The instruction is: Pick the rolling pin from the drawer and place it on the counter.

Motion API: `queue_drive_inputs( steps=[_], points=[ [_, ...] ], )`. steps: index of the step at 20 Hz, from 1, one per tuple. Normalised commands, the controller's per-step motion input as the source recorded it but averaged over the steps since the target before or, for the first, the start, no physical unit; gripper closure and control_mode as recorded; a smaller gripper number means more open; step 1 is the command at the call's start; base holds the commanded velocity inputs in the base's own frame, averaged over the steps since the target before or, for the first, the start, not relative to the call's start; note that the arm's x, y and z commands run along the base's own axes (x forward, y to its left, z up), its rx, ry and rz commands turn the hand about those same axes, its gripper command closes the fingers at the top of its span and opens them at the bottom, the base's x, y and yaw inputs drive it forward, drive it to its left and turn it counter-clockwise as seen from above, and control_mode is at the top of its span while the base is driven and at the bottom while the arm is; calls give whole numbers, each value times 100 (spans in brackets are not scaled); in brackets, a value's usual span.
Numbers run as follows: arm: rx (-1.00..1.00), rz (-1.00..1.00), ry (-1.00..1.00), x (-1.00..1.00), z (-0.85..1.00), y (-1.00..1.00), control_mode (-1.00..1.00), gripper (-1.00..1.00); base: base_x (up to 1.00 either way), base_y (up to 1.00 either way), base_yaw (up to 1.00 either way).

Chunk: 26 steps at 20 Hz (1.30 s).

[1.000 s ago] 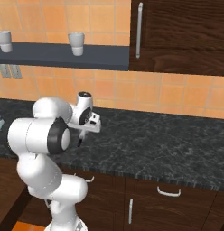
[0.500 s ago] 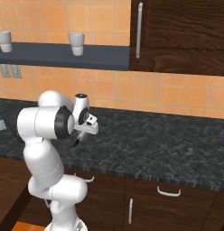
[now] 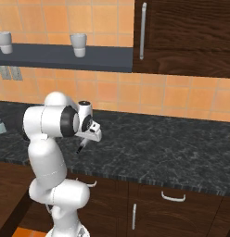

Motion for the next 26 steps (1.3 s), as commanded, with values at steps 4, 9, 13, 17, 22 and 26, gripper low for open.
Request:
queue_drive_inputs(
  steps=[4, 9, 13, 17, 22, 26],
  points=[
    [0, 0, -1, 0, 0, 0, -100, -100, 0, 0, 0],
    [0, 0, -4, 0, 62, 0, -100, -100, 0, 0, 0],
    [0, 0, -4, -23, 100, 2, -100, -100, 0, 0, 0],
    [-2, 6, -5, -86, 85, 22, -100, -100, 0, 0, 0],
    [0, 6, -1, -91, 68, 23, -100, -100, 0, 0, 0],
    [0, 5, -1, -84, 72, 5, -100, -100, 0, 0, 0]
  ],
)
